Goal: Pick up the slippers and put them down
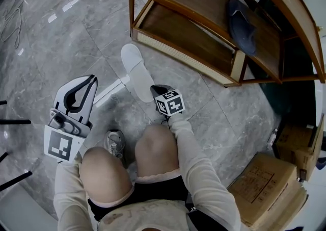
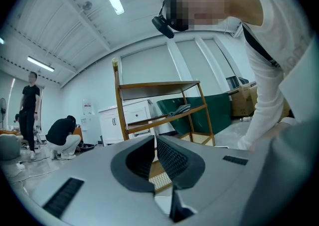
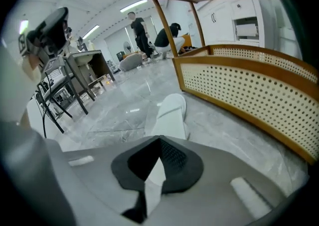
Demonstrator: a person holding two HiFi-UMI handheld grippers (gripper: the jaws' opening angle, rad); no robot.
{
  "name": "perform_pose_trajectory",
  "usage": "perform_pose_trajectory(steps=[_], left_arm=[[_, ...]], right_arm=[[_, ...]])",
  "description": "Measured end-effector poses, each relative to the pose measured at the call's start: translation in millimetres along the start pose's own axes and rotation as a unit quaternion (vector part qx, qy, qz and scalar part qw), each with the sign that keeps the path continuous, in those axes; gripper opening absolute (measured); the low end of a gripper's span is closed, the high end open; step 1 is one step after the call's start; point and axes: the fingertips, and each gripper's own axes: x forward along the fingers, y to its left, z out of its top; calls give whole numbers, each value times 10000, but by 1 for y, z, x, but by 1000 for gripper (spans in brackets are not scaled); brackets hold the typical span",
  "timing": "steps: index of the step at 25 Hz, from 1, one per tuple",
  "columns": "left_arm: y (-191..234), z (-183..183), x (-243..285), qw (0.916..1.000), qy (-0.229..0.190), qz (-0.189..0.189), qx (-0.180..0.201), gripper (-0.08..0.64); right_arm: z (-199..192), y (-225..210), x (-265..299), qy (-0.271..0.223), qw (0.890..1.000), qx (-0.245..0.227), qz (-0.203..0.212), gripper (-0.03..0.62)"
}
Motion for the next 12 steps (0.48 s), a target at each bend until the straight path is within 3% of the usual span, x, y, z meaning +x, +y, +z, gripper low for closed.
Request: perform_pose_trajectory(steps=[6,12], left_arm=[[-3,0,5,10000,-9,-60,-31,5],[-6,-2,14,9997,44,-233,-24,5]], right_arm=[[49,14,-39,-1064,9933,-408,-172,9],[93,15,-85,-2173,9738,-403,-530,9]])
